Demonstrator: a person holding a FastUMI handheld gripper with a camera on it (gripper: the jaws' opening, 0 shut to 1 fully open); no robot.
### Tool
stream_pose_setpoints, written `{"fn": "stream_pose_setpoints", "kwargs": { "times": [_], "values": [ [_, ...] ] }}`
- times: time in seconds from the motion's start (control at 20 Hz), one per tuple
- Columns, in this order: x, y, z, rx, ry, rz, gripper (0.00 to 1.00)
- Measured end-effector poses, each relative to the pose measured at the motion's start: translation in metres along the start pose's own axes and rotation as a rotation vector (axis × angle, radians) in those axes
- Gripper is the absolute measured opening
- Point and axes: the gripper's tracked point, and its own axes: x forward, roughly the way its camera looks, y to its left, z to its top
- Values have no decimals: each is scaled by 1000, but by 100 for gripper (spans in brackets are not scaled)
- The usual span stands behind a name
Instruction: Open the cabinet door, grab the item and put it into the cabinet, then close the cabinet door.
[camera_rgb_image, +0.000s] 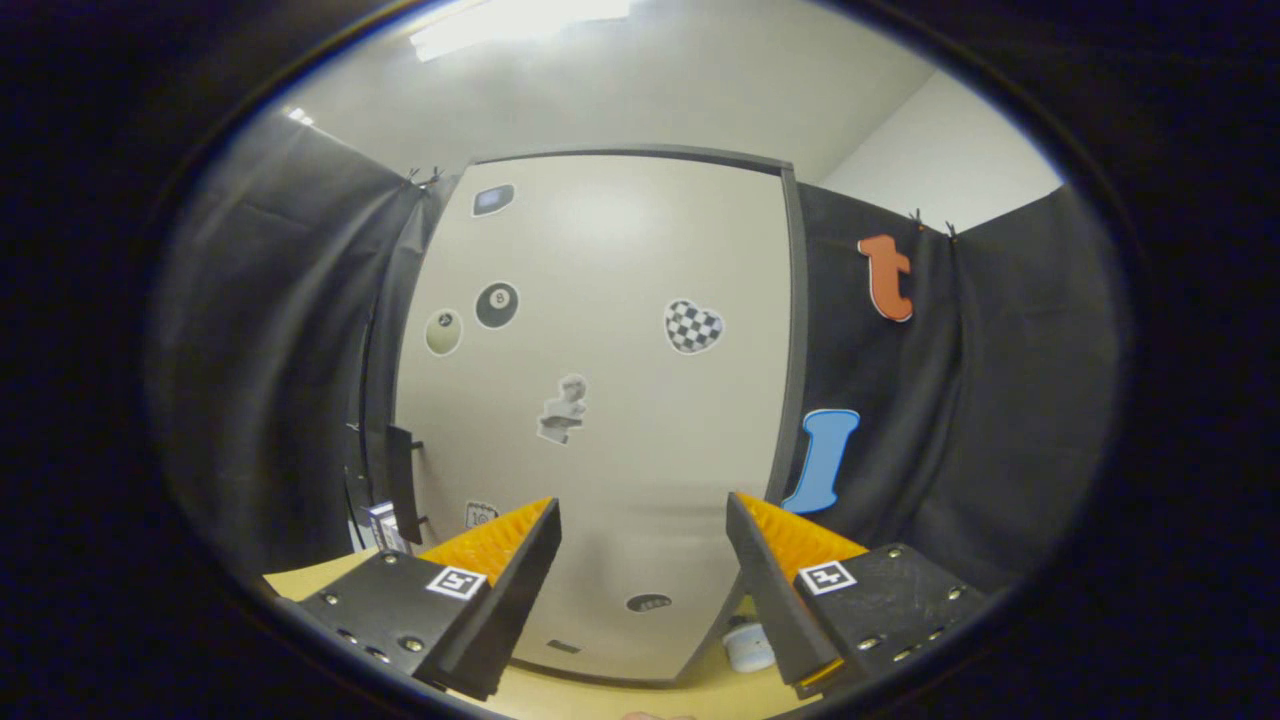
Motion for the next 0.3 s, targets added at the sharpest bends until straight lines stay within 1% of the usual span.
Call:
{"fn": "stream_pose_setpoints", "kwargs": {
  "times": [0.3],
  "values": [
    [5, -45, -29, 35, 13, 7, 98]
  ]
}}
